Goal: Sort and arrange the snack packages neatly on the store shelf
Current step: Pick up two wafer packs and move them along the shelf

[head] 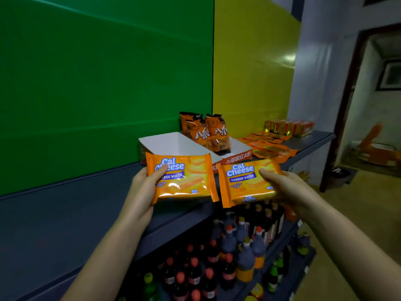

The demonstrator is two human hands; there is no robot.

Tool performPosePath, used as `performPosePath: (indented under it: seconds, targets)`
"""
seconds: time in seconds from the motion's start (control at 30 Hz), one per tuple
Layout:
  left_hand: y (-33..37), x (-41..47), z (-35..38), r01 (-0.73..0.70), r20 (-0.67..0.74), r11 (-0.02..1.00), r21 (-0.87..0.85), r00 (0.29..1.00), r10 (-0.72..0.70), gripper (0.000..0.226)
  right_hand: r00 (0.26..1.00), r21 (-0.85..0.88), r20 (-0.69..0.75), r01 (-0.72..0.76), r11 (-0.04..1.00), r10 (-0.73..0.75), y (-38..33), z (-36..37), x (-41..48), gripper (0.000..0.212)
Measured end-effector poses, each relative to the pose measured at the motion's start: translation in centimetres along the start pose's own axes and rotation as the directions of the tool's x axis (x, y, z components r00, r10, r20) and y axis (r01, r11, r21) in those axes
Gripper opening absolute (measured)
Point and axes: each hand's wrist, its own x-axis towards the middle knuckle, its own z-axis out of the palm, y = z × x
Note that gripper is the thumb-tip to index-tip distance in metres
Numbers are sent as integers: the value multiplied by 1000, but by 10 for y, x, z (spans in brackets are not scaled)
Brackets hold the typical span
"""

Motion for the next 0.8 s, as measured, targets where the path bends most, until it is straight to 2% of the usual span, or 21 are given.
performPosePath:
  seconds: [0.27, 0.37, 0.53, 0.63, 0.8]
  targets:
    - [0, 66, 34, -80, -51, 996, 47, 995, 82, 30, 996, 54, 26, 79, 995, -80, -21, -10, 81, 23]
    - [6, 88, 37, -127, -128, 987, 99, 982, 139, 22, 995, 71, 25, 97, 993, -99, -31, -3, 113, 26]
    - [20, 128, 38, -207, -267, 951, 231, 926, 266, 18, 982, 98, 123, 133, 986, -145, -51, 18, 166, 26]
    - [16, 157, 40, -203, -332, 942, 268, 898, 288, 16, 958, 145, 215, 161, 976, -190, -63, 29, 192, 20]
    - [6, 203, 40, -109, -452, 898, 426, 834, 316, 14, 916, 120, 329, 201, 972, -230, -72, 42, 234, 11]
